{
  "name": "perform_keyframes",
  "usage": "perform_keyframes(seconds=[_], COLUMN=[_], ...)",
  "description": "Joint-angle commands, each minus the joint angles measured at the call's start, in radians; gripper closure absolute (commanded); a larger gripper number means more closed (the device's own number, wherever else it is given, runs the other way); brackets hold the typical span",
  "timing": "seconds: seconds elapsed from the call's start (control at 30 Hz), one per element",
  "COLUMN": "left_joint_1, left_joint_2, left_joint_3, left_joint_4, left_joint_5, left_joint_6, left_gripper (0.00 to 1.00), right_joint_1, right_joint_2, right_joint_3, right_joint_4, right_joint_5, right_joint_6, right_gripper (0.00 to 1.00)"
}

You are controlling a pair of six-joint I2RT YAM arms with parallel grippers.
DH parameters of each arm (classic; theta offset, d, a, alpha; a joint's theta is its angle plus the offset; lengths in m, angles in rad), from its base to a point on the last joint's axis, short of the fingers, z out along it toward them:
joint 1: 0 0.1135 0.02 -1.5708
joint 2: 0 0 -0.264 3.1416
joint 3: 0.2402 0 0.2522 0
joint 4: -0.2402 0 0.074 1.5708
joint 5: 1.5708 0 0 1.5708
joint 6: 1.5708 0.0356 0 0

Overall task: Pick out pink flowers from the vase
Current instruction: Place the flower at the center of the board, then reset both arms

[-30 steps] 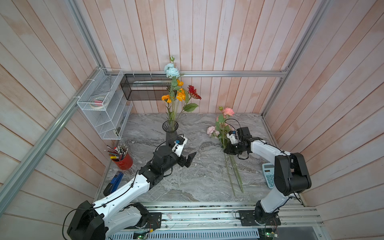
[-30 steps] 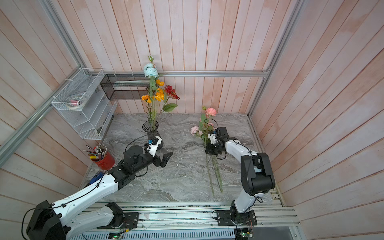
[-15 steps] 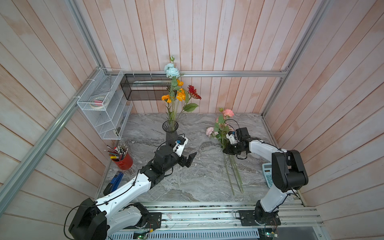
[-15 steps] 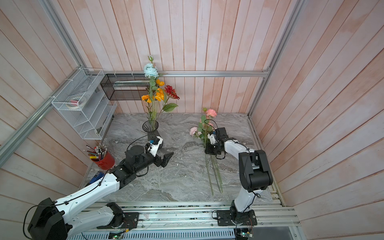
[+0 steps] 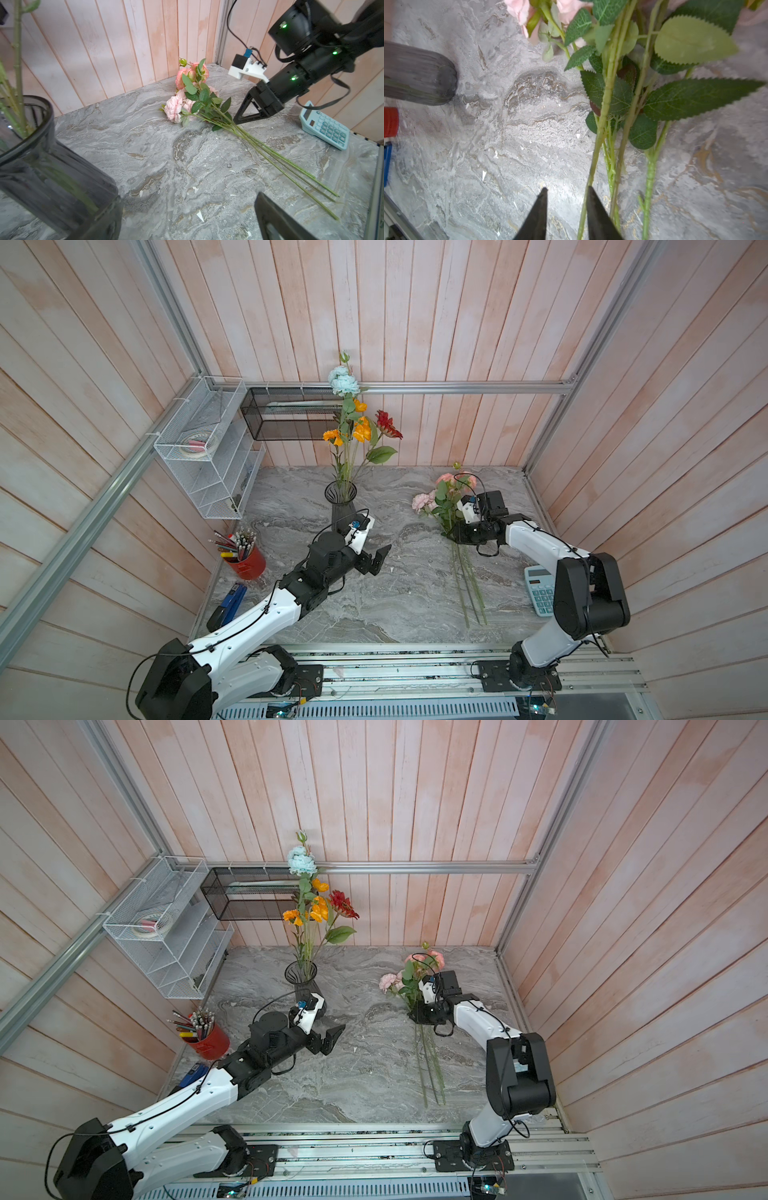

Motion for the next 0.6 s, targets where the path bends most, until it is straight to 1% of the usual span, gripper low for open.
perform_keyframes(seconds=[0.0, 0.03, 0.07, 0.1, 0.13, 0.17, 0.2, 0.27, 0.37, 0.43, 0.47, 0.53, 0.57], left_joint_1=[0.063, 0.1, 0.155, 0.211, 0.266, 0.319, 0.385, 0.485, 0.604, 0.668, 0.691, 0.728, 0.745], left_joint_2=[-0.084, -0.115, -0.158, -0.198, -0.229, -0.254, -0.271, -0.279, -0.244, -0.171, -0.117, -0.006, 0.063], left_joint_3=[-0.024, -0.031, -0.045, -0.06, -0.072, -0.087, -0.103, -0.131, -0.19, -0.231, -0.259, -0.326, -0.369], left_joint_4=[-0.059, -0.076, -0.087, -0.095, -0.102, -0.107, -0.108, -0.092, 0.005, 0.103, 0.17, 0.367, 0.502], left_joint_5=[-0.154, -0.183, -0.205, -0.216, -0.222, -0.223, -0.221, -0.205, -0.16, -0.126, -0.126, -0.123, -0.109], left_joint_6=[-0.036, -0.057, -0.091, -0.117, -0.136, -0.155, -0.17, -0.192, -0.214, -0.239, -0.243, -0.232, -0.22], left_gripper=[0.0, 0.0, 0.0, 0.0, 0.0, 0.0, 0.0, 0.0, 0.0, 0.0, 0.0, 0.0, 0.0], right_joint_1=[-0.01, -0.018, -0.033, -0.052, -0.073, -0.102, -0.134, -0.204, -0.293, -0.344, -0.368, -0.393, -0.394], right_joint_2=[-0.105, -0.138, -0.175, -0.213, -0.245, -0.282, -0.311, -0.349, -0.419, -0.469, -0.496, -0.534, -0.549], right_joint_3=[0.027, 0.018, -0.001, -0.032, -0.065, -0.109, -0.145, -0.194, -0.287, -0.356, -0.4, -0.48, -0.524], right_joint_4=[-0.041, -0.033, -0.014, 0.02, 0.056, 0.105, 0.139, 0.189, 0.293, 0.385, 0.442, 0.559, 0.628], right_joint_5=[0.068, 0.087, 0.104, 0.105, 0.096, 0.083, 0.057, -0.003, -0.034, -0.01, 0.019, 0.095, 0.155], right_joint_6=[-0.008, -0.008, -0.008, -0.01, -0.009, 0.001, 0.012, 0.034, 0.07, 0.098, 0.114, 0.126, 0.109], right_gripper=[0.49, 0.44, 0.35, 0.19, 0.08, 0.02, 0.02, 0.02, 0.02, 0.02, 0.02, 0.02, 0.02])
